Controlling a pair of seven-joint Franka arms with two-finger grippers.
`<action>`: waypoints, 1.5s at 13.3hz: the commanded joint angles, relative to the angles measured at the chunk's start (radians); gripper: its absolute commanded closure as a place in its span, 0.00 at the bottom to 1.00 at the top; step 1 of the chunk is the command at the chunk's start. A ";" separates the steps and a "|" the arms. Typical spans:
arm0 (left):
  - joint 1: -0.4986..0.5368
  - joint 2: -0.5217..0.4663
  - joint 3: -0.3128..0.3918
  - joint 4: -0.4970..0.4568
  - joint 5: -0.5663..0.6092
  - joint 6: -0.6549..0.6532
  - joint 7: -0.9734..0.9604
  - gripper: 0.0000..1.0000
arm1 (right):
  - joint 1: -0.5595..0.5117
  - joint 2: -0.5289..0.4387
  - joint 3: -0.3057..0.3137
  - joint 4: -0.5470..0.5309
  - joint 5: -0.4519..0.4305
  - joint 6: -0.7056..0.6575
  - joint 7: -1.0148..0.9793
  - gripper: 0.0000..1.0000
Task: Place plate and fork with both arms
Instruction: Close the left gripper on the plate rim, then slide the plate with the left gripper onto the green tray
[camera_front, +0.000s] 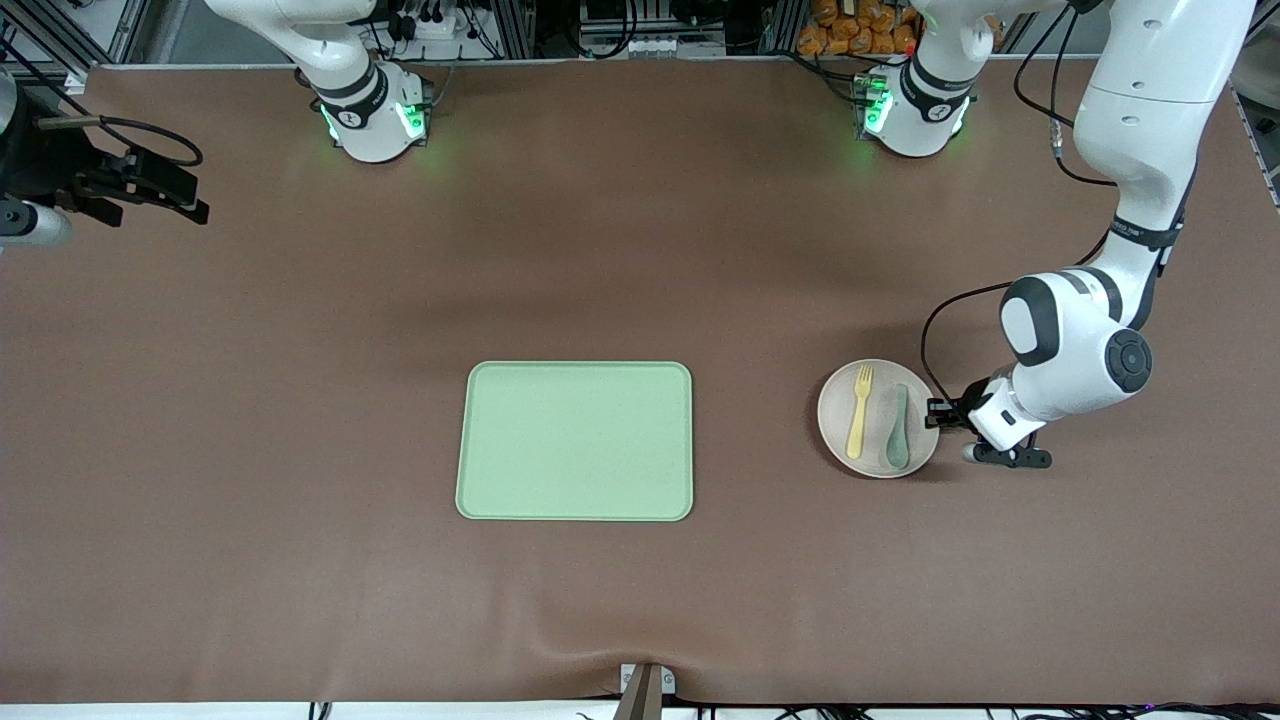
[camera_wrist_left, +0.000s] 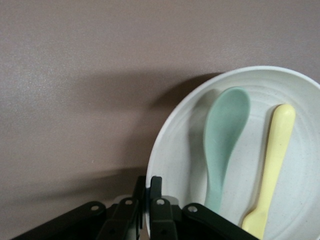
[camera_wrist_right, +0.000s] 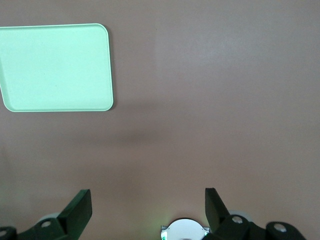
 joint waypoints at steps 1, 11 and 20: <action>-0.005 0.005 0.000 0.006 -0.014 0.013 0.032 1.00 | -0.003 -0.004 0.001 0.003 0.011 -0.009 0.004 0.00; 0.003 -0.011 -0.084 0.091 -0.022 0.002 0.015 1.00 | -0.002 -0.002 0.001 0.003 0.011 -0.009 0.004 0.00; -0.109 0.001 -0.119 0.331 -0.022 -0.170 -0.159 1.00 | -0.002 -0.002 0.001 0.003 0.011 -0.009 0.004 0.00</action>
